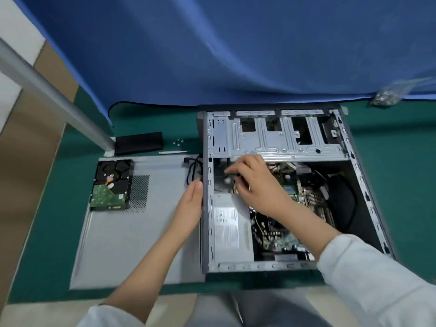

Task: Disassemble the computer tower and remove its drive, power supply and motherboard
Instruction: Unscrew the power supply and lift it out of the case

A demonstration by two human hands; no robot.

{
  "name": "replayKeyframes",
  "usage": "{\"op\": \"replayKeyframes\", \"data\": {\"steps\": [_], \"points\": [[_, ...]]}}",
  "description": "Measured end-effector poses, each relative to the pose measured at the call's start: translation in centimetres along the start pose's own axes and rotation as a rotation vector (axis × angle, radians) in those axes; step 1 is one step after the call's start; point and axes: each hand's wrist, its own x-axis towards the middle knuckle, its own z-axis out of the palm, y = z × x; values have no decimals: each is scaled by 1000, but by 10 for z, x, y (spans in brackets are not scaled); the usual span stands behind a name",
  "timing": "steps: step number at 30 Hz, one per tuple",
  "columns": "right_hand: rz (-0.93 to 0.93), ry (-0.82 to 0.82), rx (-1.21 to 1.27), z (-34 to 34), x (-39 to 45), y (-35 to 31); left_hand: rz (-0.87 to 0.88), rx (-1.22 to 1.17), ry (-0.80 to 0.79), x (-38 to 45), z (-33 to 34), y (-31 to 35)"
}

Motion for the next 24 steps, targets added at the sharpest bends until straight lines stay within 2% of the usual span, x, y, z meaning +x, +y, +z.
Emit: {"op": "replayKeyframes", "data": {"steps": [3, 7, 11, 16, 21, 24], "points": [[96, -101, 135, 12, -47, -12, -8, 13, 15, -33, 6, 3], [258, -179, 310, 22, -79, -20, 78, 48, -87, -65, 8, -1], [298, -212, 234, 23, -95, -22, 222, 462, -187, -90, 14, -18], [362, -195, 332, 19, -97, -21, 400, 935, -75, -94, 16, -22], [412, -196, 583, 11, -95, -9, 458, 1169, -27, -79, 28, -8], [395, -208, 483, -1, -97, 10, 449, 1207, -11, -68, 39, 3]]}}
